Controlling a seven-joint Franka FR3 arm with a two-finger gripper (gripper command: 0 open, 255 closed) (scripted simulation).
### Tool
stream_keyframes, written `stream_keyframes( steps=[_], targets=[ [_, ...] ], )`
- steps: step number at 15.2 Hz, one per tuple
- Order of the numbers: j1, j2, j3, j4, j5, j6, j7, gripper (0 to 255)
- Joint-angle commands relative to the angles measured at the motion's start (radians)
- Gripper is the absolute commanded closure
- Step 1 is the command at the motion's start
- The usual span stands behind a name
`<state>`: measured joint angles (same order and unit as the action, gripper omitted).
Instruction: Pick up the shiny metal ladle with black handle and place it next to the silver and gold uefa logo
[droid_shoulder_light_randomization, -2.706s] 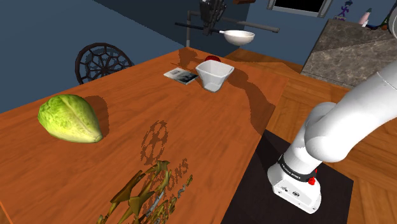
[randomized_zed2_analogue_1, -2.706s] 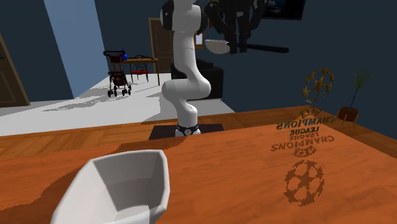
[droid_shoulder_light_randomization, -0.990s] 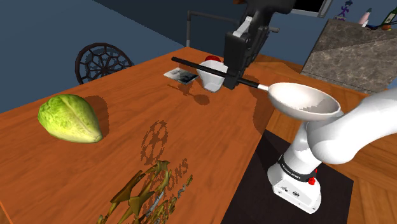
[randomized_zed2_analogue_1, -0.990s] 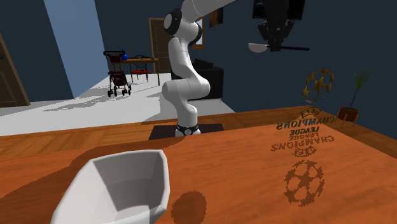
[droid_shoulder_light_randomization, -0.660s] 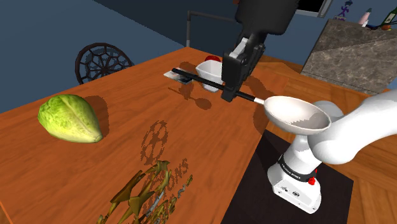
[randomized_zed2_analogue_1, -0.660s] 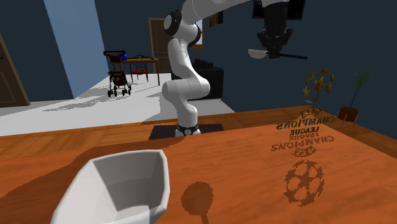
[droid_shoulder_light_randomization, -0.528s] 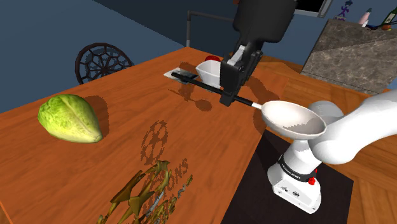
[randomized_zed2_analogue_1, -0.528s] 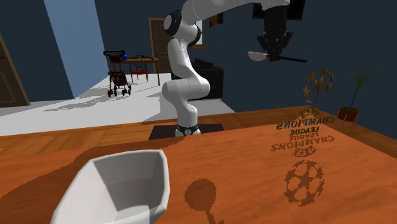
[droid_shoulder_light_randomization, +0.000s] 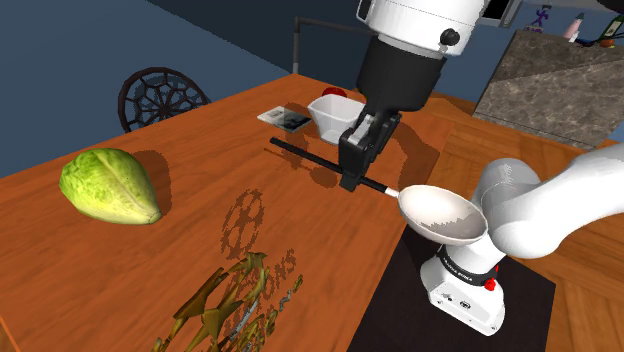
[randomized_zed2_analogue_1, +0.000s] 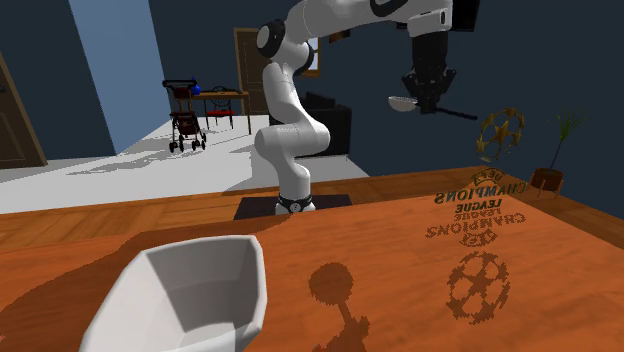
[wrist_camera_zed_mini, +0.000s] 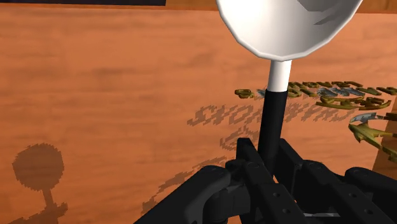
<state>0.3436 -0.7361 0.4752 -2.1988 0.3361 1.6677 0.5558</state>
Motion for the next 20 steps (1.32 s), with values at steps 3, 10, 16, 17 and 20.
stream_keyframes(
  steps=[3, 10, 16, 17, 20],
  targets=[
    [0.008, -0.018, 0.009, -0.066, 0.013, 0.048, -0.007, 255],
    [0.020, -0.035, 0.031, -0.167, 0.036, 0.133, -0.016, 255],
    [0.029, -0.040, 0.054, -0.247, 0.057, 0.209, -0.022, 255],
    [0.030, -0.039, 0.058, -0.260, 0.061, 0.222, -0.024, 255],
    [0.035, -0.038, 0.071, -0.297, 0.072, 0.261, -0.027, 255]
  ],
)
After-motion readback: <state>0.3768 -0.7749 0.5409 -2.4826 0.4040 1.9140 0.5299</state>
